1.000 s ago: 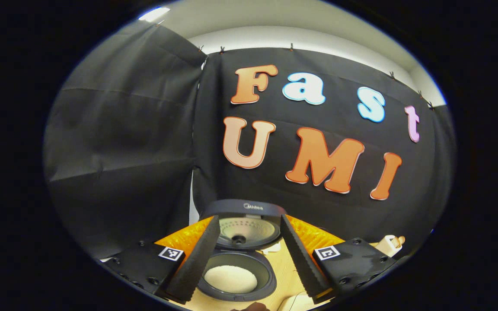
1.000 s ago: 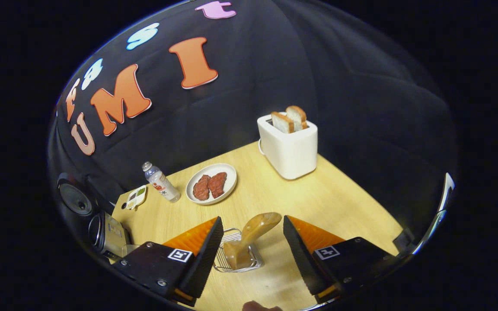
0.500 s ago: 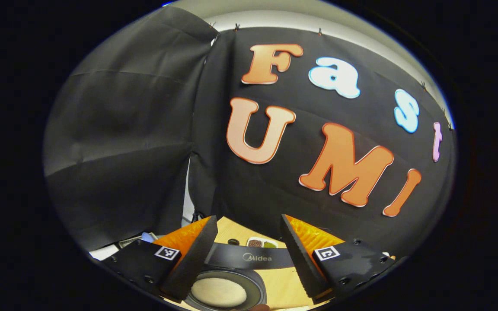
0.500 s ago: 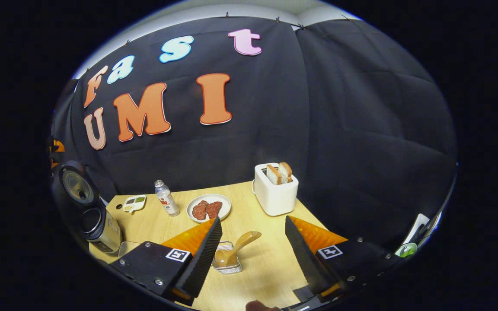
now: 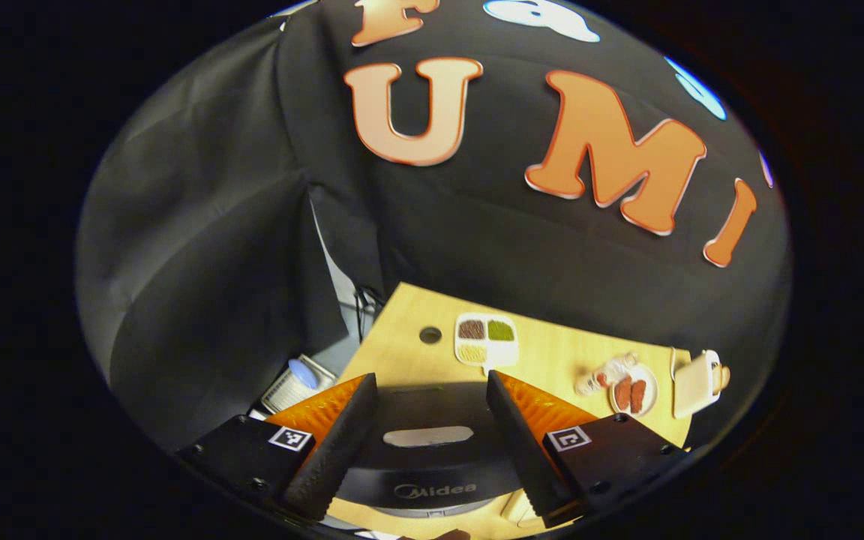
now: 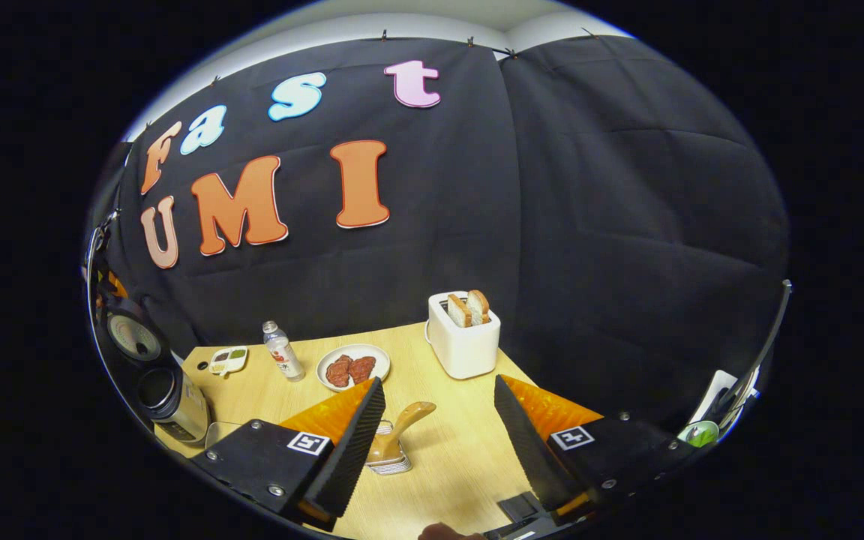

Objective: Close the left gripper, press the button to open the rice cooker; take a wooden spoon from the chopstick holder with the right hand, scoop a spoonful of rice and pour it into the rice cooker, then put the wooden spoon back into the chopstick holder.

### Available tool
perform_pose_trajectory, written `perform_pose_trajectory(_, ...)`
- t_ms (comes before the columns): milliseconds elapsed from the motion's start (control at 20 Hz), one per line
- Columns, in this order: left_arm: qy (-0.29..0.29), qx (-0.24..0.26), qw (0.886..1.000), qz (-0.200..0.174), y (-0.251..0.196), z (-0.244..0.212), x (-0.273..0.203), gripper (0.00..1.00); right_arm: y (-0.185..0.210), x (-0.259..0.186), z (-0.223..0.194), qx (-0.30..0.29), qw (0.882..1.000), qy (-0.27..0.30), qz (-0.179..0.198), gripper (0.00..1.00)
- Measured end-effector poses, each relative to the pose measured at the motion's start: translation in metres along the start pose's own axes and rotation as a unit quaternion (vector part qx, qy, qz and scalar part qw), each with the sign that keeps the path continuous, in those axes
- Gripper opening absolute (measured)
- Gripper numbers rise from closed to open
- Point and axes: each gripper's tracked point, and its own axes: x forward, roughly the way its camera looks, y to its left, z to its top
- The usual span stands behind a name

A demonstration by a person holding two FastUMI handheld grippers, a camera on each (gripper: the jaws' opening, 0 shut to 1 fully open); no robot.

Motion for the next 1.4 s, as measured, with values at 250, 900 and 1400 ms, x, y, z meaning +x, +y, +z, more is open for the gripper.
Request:
perform_pose_trajectory(250,0.137,0.02,0.99,0.004,0.004,-0.087,0.005,0.99,0.024,0.013,-0.006,-0.013,0.999,0.013,0.037,0.92)
perform_pose_trajectory(900,0.19,0.025,0.98,0.051,0.006,-0.179,0.034,0.99,0.072,0.018,-0.005,-0.026,0.995,0.014,0.096,0.92)
perform_pose_trajectory(1400,-0.175,0.043,0.983,0.046,-0.013,-0.121,-0.082,1.0,0.173,0.003,0.047,-0.05,0.977,-0.092,0.186,0.92)
